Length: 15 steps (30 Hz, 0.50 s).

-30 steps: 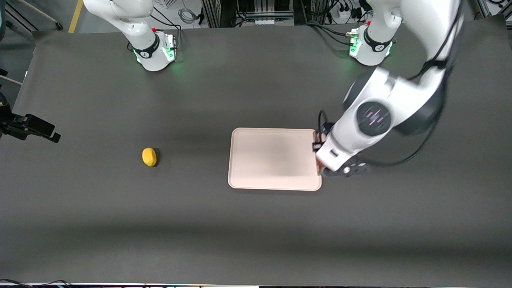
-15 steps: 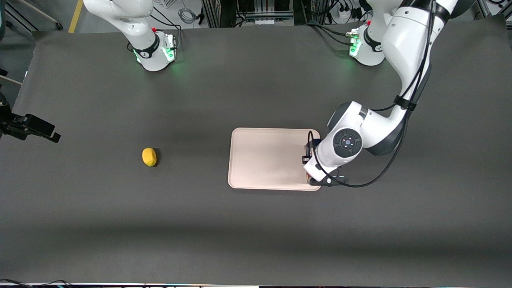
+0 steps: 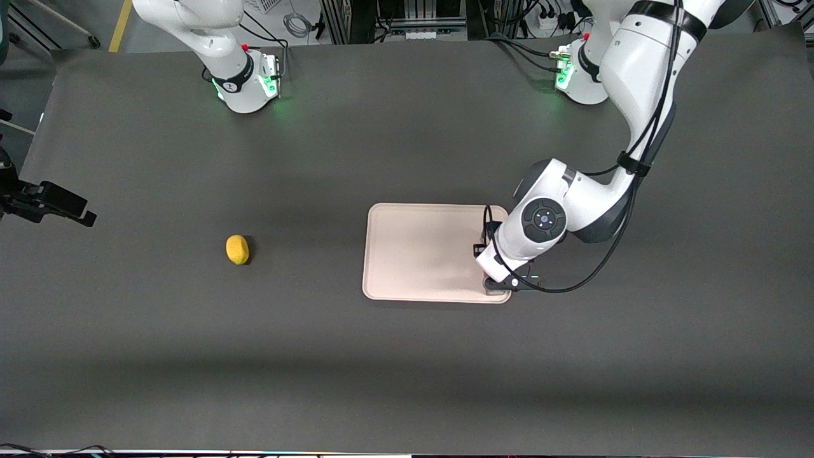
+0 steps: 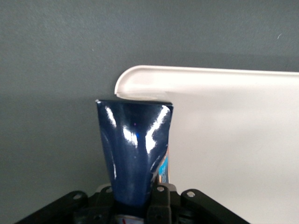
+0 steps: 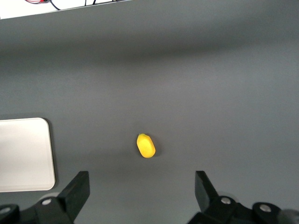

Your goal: Place cookie box on tray

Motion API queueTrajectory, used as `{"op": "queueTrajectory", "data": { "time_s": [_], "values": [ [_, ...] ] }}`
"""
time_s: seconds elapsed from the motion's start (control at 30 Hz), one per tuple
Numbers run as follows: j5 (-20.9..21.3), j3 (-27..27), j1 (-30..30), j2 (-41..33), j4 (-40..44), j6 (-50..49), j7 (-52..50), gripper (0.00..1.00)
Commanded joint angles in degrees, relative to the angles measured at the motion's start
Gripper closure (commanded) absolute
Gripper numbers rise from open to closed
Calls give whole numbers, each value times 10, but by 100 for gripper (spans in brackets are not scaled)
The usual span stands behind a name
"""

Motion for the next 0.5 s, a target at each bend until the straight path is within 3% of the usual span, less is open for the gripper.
{"op": "queueTrajectory", "data": {
  "time_s": [0.0, 0.3, 0.47],
  "values": [
    [-1, 8, 2, -72, -6, -58, -5, 0],
    [-41, 90, 9, -190, 141, -327, 12, 0],
    [-42, 143, 20, -239, 206, -457, 98, 0]
  ]
}}
